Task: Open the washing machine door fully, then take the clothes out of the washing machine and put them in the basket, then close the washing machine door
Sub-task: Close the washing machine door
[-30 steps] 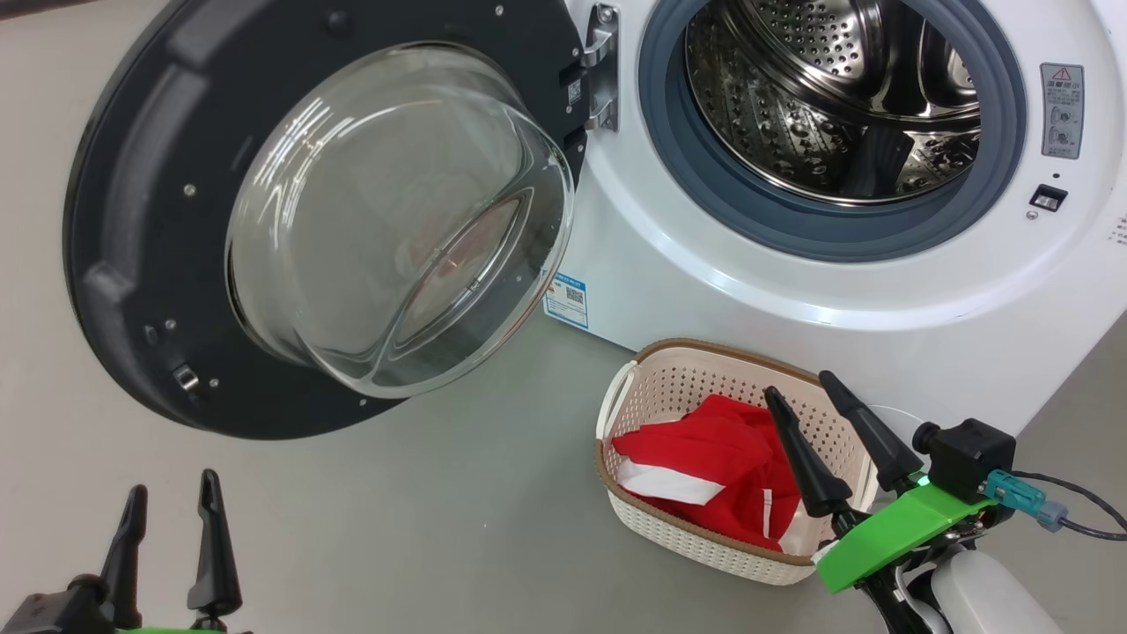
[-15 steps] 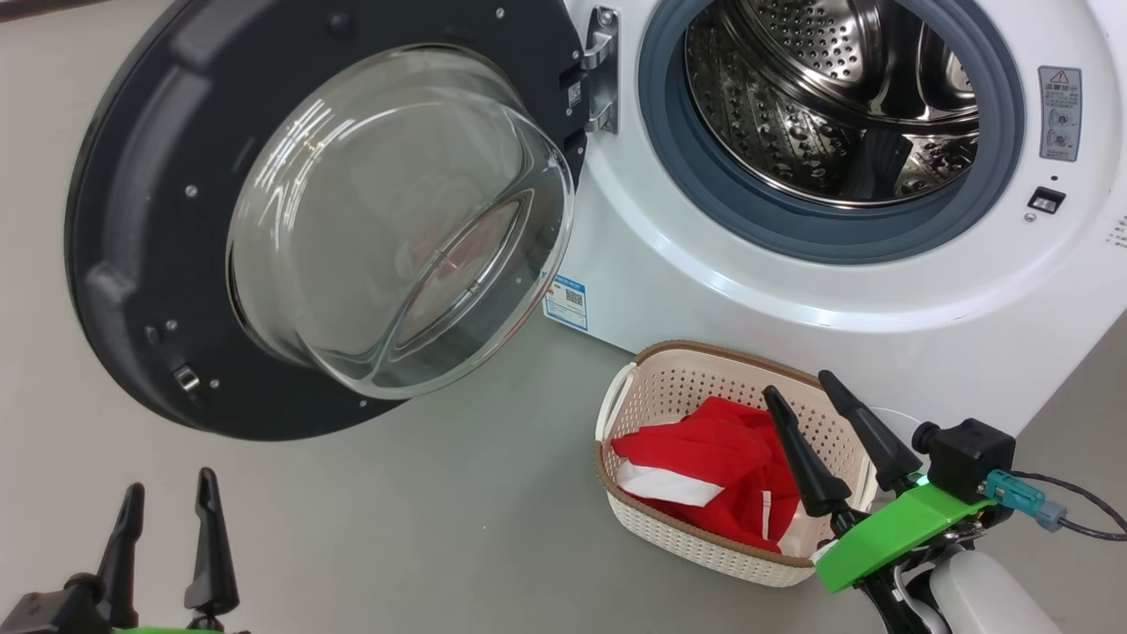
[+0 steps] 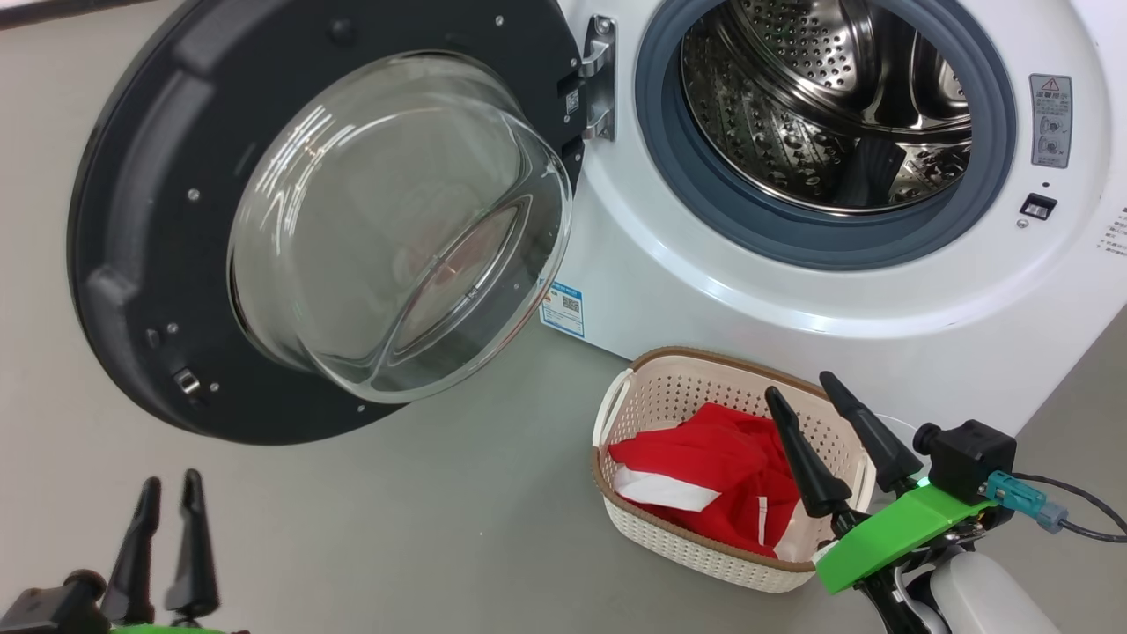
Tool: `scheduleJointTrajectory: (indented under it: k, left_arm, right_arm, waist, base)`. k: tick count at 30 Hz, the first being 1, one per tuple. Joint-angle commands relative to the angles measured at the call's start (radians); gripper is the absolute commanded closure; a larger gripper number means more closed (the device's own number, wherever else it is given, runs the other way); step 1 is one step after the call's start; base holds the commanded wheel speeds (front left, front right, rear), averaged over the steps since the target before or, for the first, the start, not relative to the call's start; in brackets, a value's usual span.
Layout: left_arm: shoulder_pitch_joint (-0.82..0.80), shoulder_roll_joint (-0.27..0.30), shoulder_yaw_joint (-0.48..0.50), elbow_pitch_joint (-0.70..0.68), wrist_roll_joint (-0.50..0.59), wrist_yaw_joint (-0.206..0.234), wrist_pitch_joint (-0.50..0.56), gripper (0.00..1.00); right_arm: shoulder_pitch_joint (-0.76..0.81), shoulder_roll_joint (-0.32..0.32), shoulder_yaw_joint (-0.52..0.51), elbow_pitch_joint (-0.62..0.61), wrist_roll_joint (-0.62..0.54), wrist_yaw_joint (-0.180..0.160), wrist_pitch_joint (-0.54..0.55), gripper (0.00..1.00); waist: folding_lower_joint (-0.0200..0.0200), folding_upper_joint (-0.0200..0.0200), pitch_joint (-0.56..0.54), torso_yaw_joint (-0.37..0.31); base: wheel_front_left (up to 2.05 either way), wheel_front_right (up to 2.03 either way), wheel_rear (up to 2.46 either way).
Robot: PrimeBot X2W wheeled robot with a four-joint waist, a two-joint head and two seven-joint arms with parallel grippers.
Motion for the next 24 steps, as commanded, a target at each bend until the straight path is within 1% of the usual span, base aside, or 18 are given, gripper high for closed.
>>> scheduleJointTrajectory:
  k: [1,2,6,7,8,16,18,19,21,24]
  left_arm:
    - [-0.039,0.034,0.038,-0.032,-0.004,-0.005,0.001,0.96]
    - [-0.042,0.038,0.040,-0.035,-0.006,-0.007,0.005,1.00]
    - [-0.053,0.077,0.048,-0.068,-0.005,-0.017,0.031,1.00]
    - [-0.056,0.088,0.052,-0.080,-0.003,-0.017,0.039,1.00]
    - [-0.056,0.088,0.052,-0.080,-0.003,-0.017,0.039,1.00]
    - [-0.099,0.170,0.081,-0.186,0.004,-0.013,0.116,1.00]
    - [-0.114,0.187,0.094,-0.218,-0.009,-0.015,0.140,1.00]
    - [-0.132,0.210,0.115,-0.245,-0.021,-0.019,0.159,1.00]
    - [-0.155,0.234,0.138,-0.270,-0.039,-0.025,0.179,1.00]
    - [-0.201,0.254,0.179,-0.296,-0.098,-0.043,0.207,1.00]
  right_arm:
    - [-0.004,0.002,0.014,-0.024,0.006,0.002,-0.005,0.00]
    - [-0.003,0.003,0.014,-0.024,0.006,0.002,-0.005,0.00]
    - [-0.002,0.005,0.015,-0.024,0.005,0.002,-0.005,0.00]
    - [-0.002,0.004,0.015,-0.024,0.005,0.002,-0.005,0.00]
    - [-0.002,0.004,0.015,-0.024,0.005,0.002,-0.005,0.00]
    - [0.000,0.007,0.015,-0.022,0.007,0.002,-0.005,0.00]
    - [0.003,0.008,0.009,-0.024,0.007,0.002,-0.005,0.00]
    - [0.008,0.009,0.005,-0.026,0.006,0.002,-0.005,0.00]
    - [0.012,0.010,0.002,-0.027,0.005,0.002,-0.005,0.00]
    - [0.016,0.011,-0.001,-0.026,0.003,0.002,-0.005,0.00]
  waist:
    - [0.0000,0.0000,-0.002,0.000]
    - [0.0000,0.0000,-0.003,0.000]
    - [0.0000,0.0000,-0.004,0.000]
    - [0.0000,0.0000,-0.004,0.001]
    - [0.0000,0.0000,-0.004,0.001]
    - [0.0000,0.0000,-0.006,0.001]
    - [0.0000,0.0000,-0.008,0.001]
    - [0.0000,0.0000,-0.009,0.001]
    - [0.0000,0.0000,-0.010,0.000]
    - [0.0000,0.0000,-0.010,0.000]
  base:
    - [0.00,0.00,0.00]
    - [0.00,0.00,0.00]
    - [0.00,0.00,0.00]
    - [0.00,0.00,0.00]
    - [0.00,0.00,0.00]
    - [0.00,0.00,0.00]
    - [0.00,0.00,0.00]
    - [0.00,0.00,0.00]
    - [0.00,0.00,0.00]
    - [0.00,0.00,0.00]
